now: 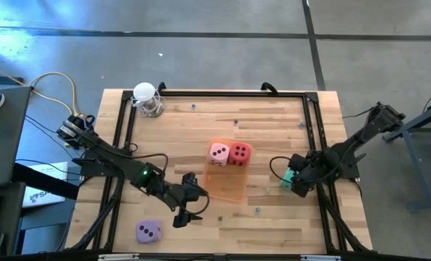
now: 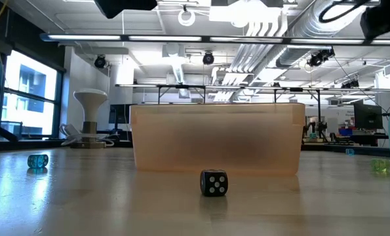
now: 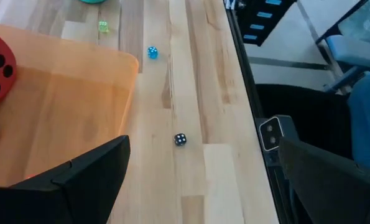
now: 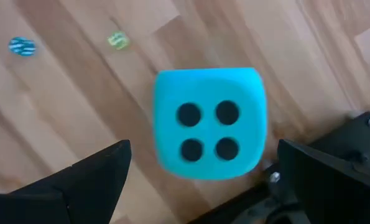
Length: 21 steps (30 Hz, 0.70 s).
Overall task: Pick & Place Dice
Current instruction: Put the large blue die into the orange bin
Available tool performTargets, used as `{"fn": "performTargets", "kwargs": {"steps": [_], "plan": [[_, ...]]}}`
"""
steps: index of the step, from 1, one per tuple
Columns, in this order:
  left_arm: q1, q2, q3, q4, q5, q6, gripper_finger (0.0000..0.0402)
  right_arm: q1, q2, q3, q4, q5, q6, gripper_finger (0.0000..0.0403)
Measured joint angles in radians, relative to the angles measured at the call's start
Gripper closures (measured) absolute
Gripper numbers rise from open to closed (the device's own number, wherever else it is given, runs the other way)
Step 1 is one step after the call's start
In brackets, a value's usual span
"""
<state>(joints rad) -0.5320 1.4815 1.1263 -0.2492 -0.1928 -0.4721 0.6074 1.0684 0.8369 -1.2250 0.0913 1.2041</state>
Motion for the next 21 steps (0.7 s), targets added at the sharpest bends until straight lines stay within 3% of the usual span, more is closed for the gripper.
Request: {"fn": "performTargets", "kwargs": {"steps": [5,21], "plan": [[0.000,0.000,0.000,0.000,0.000,0.000,0.0002,0.000,-0.007,-0.059,0.066,-0.014,-0.008,0.0006],[0.033,0.000,0.000,-0.001,-0.001,0.000,0.0002,-0.039,0.040,-0.063,0.079,-0.018,-0.067,0.0006]]}}
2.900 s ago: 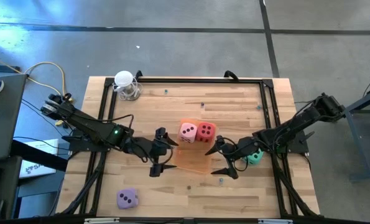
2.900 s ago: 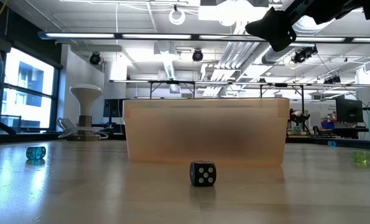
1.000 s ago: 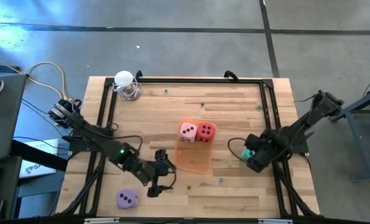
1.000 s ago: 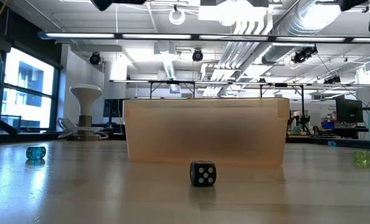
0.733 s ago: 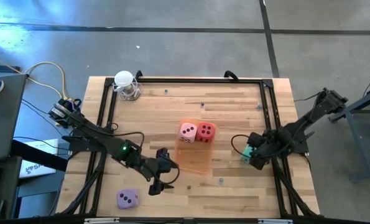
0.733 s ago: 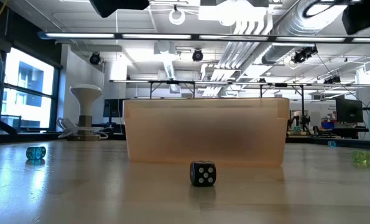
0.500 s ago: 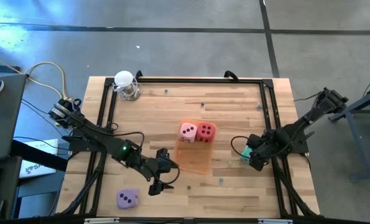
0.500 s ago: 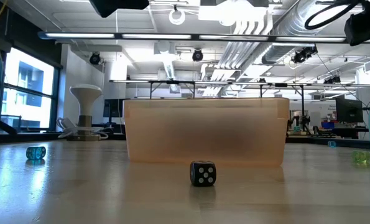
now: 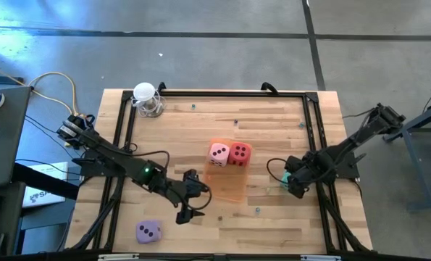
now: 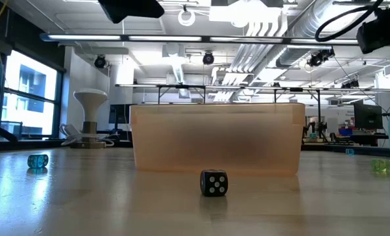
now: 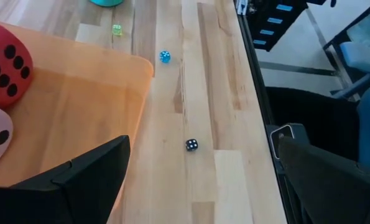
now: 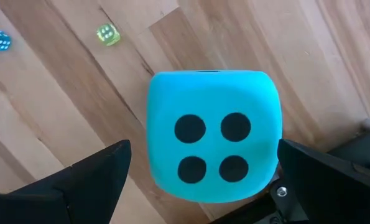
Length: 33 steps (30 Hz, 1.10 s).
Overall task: Pick & Place Dice
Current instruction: Put the large blue die into the orange bin
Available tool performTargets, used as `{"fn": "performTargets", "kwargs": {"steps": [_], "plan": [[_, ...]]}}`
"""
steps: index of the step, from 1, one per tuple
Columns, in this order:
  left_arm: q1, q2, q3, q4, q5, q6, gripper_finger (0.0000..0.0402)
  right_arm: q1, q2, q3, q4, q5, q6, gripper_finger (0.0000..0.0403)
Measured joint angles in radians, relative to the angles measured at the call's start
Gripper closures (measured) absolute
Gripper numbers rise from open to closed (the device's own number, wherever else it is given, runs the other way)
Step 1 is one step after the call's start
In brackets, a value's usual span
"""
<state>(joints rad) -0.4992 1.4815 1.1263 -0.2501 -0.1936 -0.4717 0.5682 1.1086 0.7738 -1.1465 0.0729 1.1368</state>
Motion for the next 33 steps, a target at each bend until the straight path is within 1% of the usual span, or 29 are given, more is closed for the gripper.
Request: {"fn": "performTargets", "kwargs": {"steps": [8,18,22,28,33], "plan": [[0.000,0.000,0.000,0.000,0.000,0.052,0.0002,-0.040,0.011,0.000,-0.012,-0.004,-0.023,0.0006],[0.000,0.000,0.000,0.000,0.000,0.083,0.0002,-0.040,0.011,-0.001,-0.016,-0.027,0.002,0.0006],[0.000,0.000,0.000,0.000,0.000,0.083,0.0002,-0.040,0.011,-0.032,-0.009,-0.029,0.010,0.0006],[0.000,0.000,0.000,0.000,0.000,0.083,0.0002,-0.040,0.011,-0.109,0.079,-0.071,0.007,0.0006],[0.000,0.000,0.000,0.000,-0.001,0.083,0.0002,-0.041,0.011,-0.131,0.105,-0.074,0.007,0.0006]]}}
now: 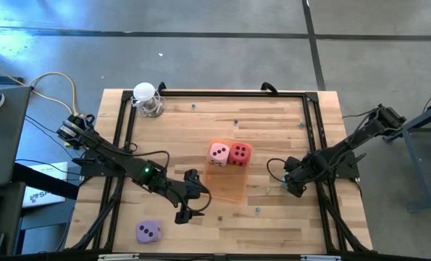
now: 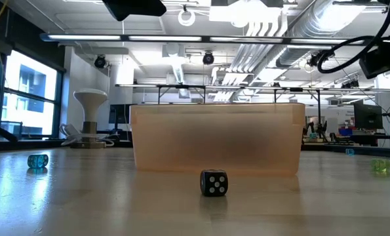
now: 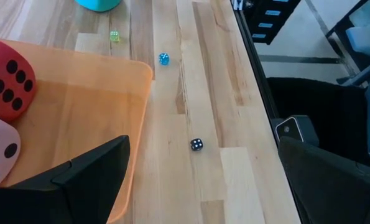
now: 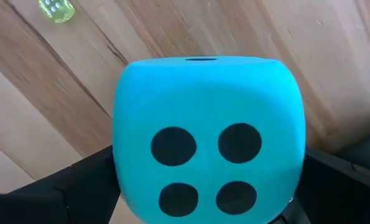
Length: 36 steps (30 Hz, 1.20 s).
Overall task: Pick & Place Dice
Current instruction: Put the large blue die into the orange bin
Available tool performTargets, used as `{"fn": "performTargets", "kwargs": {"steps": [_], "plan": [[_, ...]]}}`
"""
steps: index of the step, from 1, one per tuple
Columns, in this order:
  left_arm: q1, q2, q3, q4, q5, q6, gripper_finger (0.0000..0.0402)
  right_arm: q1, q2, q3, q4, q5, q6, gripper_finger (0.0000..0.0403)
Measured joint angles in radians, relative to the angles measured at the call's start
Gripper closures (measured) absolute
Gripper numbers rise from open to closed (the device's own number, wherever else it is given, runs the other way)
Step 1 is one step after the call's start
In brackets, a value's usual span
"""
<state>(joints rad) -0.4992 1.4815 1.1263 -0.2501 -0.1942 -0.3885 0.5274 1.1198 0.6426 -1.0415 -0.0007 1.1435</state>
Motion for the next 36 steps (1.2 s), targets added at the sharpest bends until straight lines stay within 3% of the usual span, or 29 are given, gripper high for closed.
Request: {"fn": "performTargets", "kwargs": {"steps": [12,20,36], "plan": [[0.000,0.000,0.000,0.000,-0.001,0.000,0.0002,0.003,0.000,-0.001,0.061,0.031,-0.011,0.0006],[0.000,0.000,0.000,-0.002,-0.001,0.000,0.0002,0.003,0.000,-0.001,0.157,0.136,-0.072,0.0006],[0.000,0.000,0.000,-0.004,0.000,0.000,0.0002,0.003,0.000,-0.001,0.160,0.185,-0.068,0.0006]]}}
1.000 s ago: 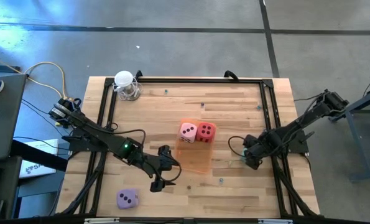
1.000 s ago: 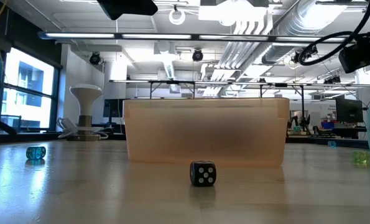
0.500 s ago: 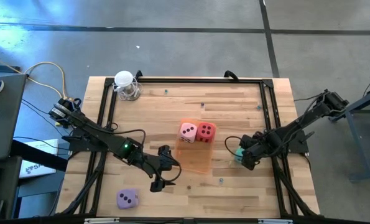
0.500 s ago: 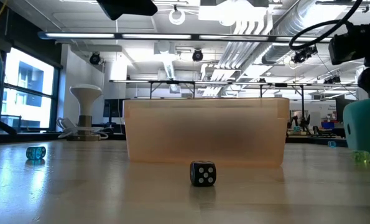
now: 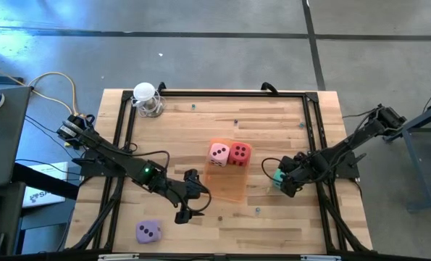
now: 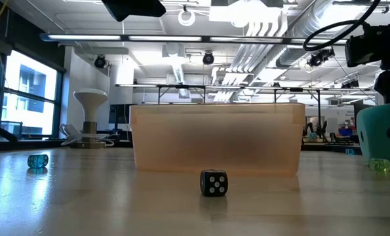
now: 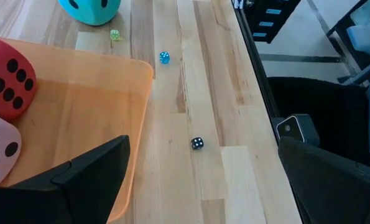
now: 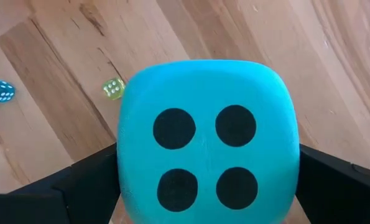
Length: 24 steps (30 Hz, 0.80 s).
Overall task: Pick & Place Dice
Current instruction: Put the large blue die into the orange bin
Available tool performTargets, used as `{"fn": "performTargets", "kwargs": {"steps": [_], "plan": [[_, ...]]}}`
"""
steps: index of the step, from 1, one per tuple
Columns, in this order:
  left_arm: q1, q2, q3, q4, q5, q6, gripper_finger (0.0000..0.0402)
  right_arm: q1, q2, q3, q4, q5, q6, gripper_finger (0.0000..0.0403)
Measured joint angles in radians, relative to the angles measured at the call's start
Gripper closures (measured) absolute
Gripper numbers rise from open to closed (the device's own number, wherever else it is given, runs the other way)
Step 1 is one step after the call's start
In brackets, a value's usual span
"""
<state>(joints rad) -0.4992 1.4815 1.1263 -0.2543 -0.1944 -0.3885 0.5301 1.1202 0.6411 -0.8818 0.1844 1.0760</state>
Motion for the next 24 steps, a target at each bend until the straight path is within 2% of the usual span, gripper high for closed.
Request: {"fn": "performTargets", "kwargs": {"steps": [20,24], "plan": [[0.000,0.000,0.000,-0.009,0.000,0.000,0.0002,0.000,0.000,0.000,0.004,-0.009,-0.061,0.0006],[0.000,0.000,0.000,-0.009,0.000,0.000,0.0002,0.000,0.000,0.000,0.004,-0.014,-0.073,0.0016]]}}
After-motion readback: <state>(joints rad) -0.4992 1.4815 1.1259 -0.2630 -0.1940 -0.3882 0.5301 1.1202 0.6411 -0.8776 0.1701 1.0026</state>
